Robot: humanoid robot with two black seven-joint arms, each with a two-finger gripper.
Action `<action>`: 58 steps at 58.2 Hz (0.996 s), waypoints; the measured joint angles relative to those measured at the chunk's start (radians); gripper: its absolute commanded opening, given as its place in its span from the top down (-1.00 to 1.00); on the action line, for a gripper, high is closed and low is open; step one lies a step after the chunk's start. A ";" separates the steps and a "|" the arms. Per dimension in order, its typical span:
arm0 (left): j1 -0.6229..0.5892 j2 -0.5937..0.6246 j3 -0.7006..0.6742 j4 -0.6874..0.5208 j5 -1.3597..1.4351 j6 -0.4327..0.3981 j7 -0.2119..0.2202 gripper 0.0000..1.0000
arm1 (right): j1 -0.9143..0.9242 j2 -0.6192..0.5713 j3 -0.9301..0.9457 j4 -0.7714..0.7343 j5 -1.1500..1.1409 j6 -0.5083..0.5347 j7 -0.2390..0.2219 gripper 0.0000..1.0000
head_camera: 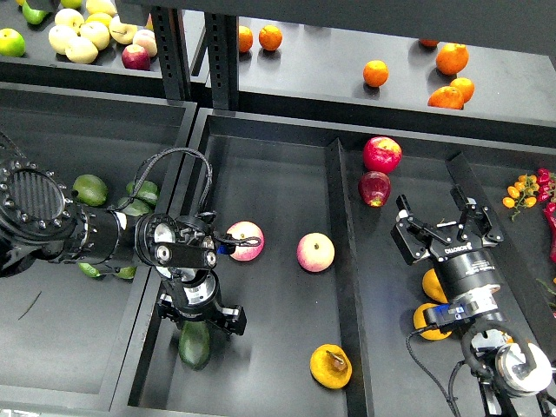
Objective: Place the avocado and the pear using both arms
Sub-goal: 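Move the left gripper over the dark green avocado in the middle bin, then lower the left gripper and close it around the avocado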
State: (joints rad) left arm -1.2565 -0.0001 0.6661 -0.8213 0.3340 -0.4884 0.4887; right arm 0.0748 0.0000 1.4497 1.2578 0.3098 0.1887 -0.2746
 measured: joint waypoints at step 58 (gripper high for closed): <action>0.089 0.000 0.009 0.105 0.001 0.000 0.000 -0.97 | -0.003 0.000 0.008 0.002 0.002 0.012 0.000 -0.99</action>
State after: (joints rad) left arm -1.1672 0.0000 0.6752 -0.7162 0.3345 -0.4889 0.4886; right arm 0.0721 0.0000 1.4572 1.2595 0.3114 0.2009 -0.2746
